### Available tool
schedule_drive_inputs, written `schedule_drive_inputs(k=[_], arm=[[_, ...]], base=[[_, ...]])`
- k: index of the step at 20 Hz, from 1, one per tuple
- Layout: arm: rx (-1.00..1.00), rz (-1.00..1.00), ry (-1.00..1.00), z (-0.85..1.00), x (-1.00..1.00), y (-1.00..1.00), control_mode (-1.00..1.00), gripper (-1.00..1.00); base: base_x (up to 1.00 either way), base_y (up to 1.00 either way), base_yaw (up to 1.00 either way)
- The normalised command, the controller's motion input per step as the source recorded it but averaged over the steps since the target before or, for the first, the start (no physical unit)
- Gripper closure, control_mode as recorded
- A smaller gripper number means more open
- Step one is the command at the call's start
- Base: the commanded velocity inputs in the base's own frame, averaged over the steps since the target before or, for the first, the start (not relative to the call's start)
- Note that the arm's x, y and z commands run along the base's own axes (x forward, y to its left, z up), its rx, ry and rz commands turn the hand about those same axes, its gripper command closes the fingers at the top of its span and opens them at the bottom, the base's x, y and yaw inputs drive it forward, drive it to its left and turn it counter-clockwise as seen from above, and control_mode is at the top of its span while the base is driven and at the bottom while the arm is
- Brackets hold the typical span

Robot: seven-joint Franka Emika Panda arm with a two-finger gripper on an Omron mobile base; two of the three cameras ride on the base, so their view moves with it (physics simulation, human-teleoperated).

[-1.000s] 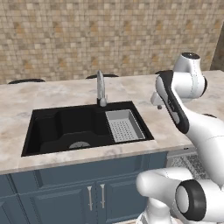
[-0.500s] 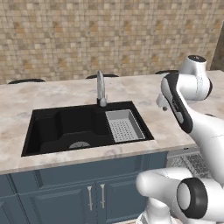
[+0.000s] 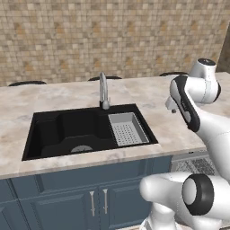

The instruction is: Pick up the cup and bowl from the counter, place them in the dishwasher, and close the dishwasher door.

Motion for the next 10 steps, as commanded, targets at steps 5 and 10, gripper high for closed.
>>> schedule_drive_inputs(k=[5, 10], arm=[[0.0, 0.0, 0.0, -0.07, 0.15, -0.3, -1.0, -1.0], [0.0, 0.0, 0.0, -0.09, 0.1, -0.27, -1.0, -1.0]], base=[[0.0, 0.0, 0.0], [0.0, 0.0, 0.0]])
